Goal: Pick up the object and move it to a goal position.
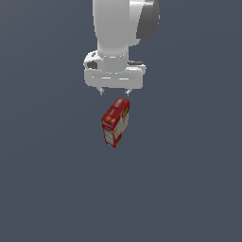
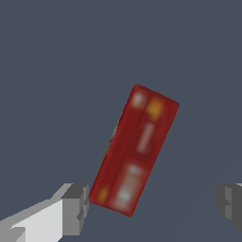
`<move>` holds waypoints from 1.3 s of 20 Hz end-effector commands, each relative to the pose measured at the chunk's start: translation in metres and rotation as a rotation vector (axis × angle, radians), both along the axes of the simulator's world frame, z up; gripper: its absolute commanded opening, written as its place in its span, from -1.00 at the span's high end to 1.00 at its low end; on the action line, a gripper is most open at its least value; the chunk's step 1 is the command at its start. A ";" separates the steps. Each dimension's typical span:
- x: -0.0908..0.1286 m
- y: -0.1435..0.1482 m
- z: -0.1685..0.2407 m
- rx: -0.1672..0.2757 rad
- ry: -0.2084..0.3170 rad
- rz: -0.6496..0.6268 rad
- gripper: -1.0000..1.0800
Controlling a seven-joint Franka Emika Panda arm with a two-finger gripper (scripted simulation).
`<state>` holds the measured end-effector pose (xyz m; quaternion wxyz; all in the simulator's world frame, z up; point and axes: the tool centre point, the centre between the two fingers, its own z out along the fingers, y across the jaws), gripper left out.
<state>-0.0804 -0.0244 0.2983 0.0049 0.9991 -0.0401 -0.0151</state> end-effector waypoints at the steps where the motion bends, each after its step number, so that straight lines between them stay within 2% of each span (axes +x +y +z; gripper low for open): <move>1: 0.001 0.000 -0.005 0.000 -0.002 -0.031 -0.92; 15: 0.003 0.001 -0.045 0.002 -0.025 -0.303 -0.92; 26: 0.004 0.001 -0.056 0.003 -0.032 -0.384 -0.92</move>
